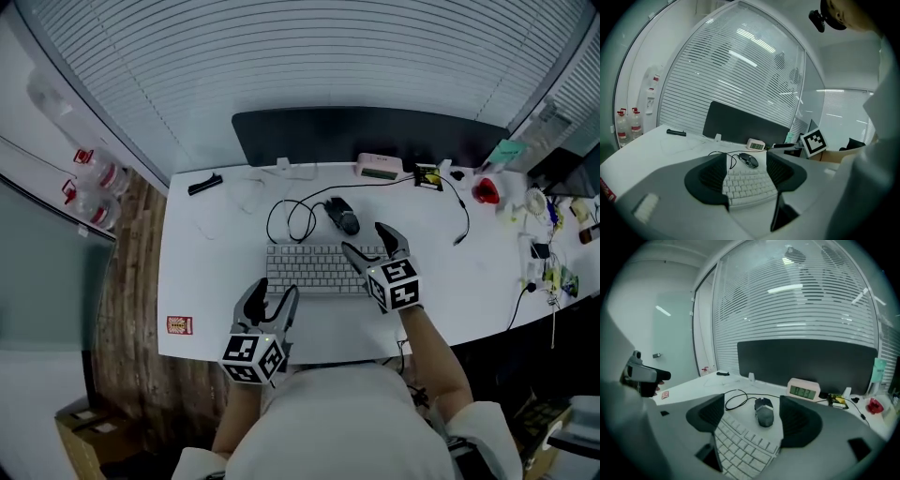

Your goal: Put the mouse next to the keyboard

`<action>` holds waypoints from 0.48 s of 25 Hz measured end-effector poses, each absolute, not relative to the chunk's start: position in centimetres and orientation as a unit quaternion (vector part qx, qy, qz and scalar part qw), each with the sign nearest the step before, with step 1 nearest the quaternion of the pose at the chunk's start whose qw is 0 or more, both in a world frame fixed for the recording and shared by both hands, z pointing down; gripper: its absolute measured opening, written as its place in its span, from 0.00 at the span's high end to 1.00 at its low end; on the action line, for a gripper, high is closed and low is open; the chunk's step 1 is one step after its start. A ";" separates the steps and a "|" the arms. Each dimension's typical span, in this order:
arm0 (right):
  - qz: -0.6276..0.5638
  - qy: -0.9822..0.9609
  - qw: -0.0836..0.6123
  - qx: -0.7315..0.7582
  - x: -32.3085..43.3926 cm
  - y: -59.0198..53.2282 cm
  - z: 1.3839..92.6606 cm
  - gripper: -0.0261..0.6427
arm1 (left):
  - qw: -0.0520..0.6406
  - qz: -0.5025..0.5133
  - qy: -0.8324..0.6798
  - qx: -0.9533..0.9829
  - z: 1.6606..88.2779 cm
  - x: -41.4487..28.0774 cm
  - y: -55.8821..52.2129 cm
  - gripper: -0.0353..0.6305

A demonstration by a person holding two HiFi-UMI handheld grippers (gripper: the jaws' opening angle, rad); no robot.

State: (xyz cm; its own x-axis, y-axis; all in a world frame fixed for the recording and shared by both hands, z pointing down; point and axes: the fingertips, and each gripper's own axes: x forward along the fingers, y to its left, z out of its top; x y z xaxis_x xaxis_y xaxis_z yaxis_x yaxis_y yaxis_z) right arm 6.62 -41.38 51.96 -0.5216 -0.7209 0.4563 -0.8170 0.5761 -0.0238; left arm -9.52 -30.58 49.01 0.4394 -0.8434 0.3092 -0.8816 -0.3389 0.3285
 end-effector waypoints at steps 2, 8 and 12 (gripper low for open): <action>0.122 -0.864 0.214 0.439 6.5 -42.8 52.7 0.44 | 0.229 0.044 -0.531 0.815 49.1 -9.4 -31.3 0.56; 0.138 -0.861 0.252 0.419 5.7 -46.2 55.8 0.44 | 0.232 0.049 -0.537 0.810 49.6 -9.0 -33.1 0.56; 0.158 -0.856 0.288 0.399 5.0 -47.7 58.4 0.45 | 0.236 0.054 -0.541 0.805 50.0 -9.0 -34.0 0.56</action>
